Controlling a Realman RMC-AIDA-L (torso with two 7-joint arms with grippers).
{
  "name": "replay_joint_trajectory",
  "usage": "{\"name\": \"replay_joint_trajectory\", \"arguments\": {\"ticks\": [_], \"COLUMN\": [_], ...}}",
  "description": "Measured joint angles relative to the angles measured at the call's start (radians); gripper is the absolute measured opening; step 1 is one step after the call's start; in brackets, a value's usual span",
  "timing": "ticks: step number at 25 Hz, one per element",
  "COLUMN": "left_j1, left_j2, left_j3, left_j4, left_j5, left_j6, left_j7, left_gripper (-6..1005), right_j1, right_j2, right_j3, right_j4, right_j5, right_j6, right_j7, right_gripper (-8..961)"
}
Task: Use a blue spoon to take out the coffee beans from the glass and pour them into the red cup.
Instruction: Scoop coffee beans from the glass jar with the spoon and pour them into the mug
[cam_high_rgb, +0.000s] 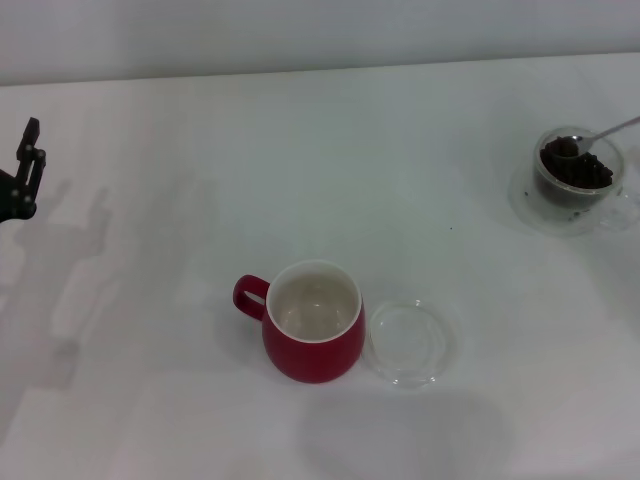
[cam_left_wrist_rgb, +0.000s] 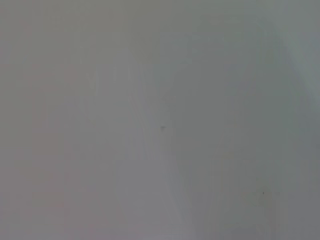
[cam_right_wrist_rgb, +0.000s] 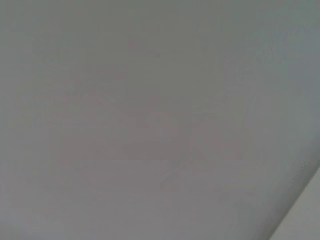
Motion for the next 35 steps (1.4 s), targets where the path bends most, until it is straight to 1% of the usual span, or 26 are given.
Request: {"name": "replay_joint_trajectory", "arguments": {"ticks": [10,16,29,35], "left_j1": [-0.002,0.001,-0.003,-0.002], "left_j2": [0.000,0.000,0.001,0.002], "left_j3": [0.000,0.000,0.000,0.000], "left_j4": [0.003,0.017,0.039,0.036], "left_j5": [0.011,0.031,0.066,0.075], "left_j6": [0.006,0.007,0.011,0.012], "left_j7": [-0.004,-0.003,-0.002,0.000], "left_gripper": [504,504,504,505], "right_j1": [-0.010,-0.002,0.010,0.018], "right_j2": [0.026,0.028,0.036,0.039], "right_j3": [-0.010,-0.018,-0.093,-0.099], "right_j4": [0.011,0.092,0.151,0.176], "right_j5": [-0.006,-0.008,-0.008,-0.009], "right_j6": [0.130,0.192,0.262,0.293], "right_j7": [-0.015,-0.109,-0.194,-0.217], "right_gripper": [146,145,146,146]}}
